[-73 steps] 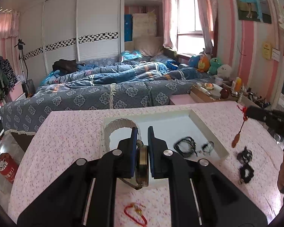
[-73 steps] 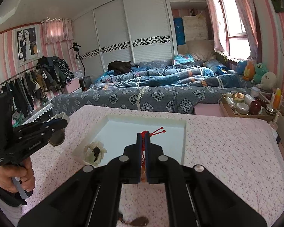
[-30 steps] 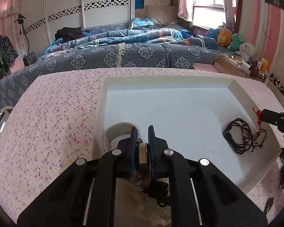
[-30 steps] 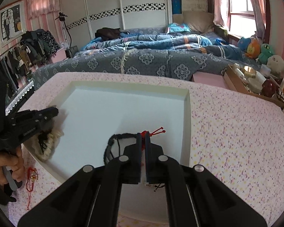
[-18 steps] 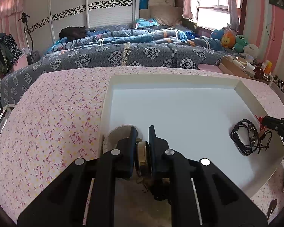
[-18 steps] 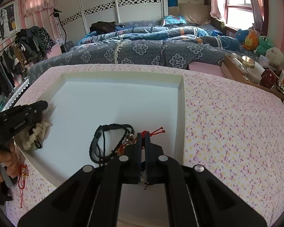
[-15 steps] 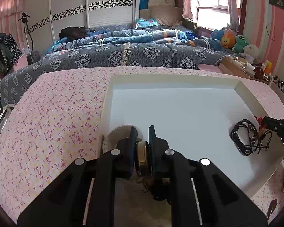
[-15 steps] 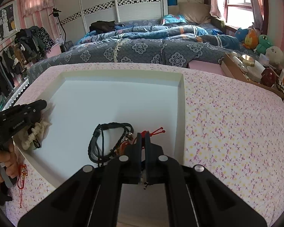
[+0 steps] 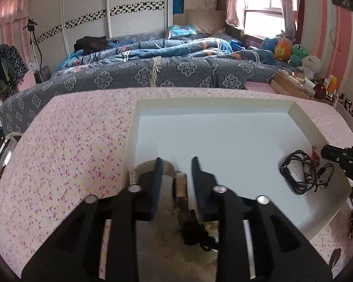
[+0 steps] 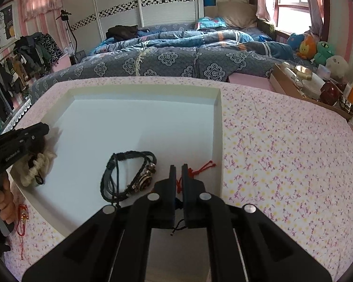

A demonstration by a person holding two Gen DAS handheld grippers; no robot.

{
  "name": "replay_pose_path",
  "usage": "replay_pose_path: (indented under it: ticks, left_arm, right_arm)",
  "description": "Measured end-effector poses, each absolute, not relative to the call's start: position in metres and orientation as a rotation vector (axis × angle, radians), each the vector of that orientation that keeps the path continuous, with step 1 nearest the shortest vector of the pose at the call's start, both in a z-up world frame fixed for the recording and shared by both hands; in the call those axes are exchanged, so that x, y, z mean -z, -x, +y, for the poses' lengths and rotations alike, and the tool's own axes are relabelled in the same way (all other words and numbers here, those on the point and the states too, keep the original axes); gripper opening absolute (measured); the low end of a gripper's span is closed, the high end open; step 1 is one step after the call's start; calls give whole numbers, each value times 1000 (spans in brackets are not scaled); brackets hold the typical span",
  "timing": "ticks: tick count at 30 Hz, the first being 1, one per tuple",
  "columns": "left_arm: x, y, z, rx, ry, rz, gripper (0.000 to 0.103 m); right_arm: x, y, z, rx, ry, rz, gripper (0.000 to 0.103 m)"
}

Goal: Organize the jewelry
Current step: 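Open the left tool inside the tray while the right tool releases the tassel, then withdraw the left tool from the tray while the right tool grasps a black hair tie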

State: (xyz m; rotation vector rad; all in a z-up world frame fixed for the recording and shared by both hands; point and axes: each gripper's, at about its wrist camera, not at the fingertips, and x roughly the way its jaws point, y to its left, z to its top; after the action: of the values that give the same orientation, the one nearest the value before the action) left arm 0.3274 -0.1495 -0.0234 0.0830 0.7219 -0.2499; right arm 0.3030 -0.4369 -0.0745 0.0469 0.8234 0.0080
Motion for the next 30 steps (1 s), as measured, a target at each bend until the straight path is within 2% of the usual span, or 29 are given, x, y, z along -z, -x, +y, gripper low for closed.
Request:
replay_pose_path:
  ticks: [2, 3, 4, 5, 6, 16, 17, 19, 20, 23, 25, 30]
  left_arm:
    - [17, -322, -151, 248, -91, 700, 46]
    - [13, -320, -151, 246, -96, 693, 50]
    - [10, -318, -151, 236, -103, 684, 56]
    - [6, -316, -151, 228, -107, 676, 58]
    - [2, -314, -150, 223, -108, 670, 59]
    - [-46, -296, -132, 203, -108, 589, 64]
    - [-51, -293, -131, 201, -105, 584, 68]
    - [-56, -285, -128, 203, -104, 569, 75]
    - [-57, -280, -126, 198, -113, 564, 76]
    - [-57, -267, -118, 196, -147, 569, 77]
    - [-54, -254, -105, 177, -162, 562, 80]
    - [-35, -234, -72, 135, -156, 583, 80]
  right_arm:
    - [68, -301, -437, -5, -43, 819, 6]
    - [64, -300, -437, -4, -40, 815, 6]
    - [61, -298, -437, -3, -37, 812, 12]
    - [58, -296, -437, -5, -30, 808, 19]
    - [54, -294, -437, -3, -20, 799, 32]
    - [13, -277, -439, 27, 1, 716, 35]
    - [10, -276, -439, 34, 2, 710, 37]
    - [4, -271, -440, 94, 24, 688, 53]
    - [3, -267, -441, 108, 29, 679, 56]
    - [0, -254, -451, 108, 7, 677, 58]
    - [2, -243, -461, 132, 32, 684, 62]
    - [14, -222, -491, 202, 46, 713, 62]
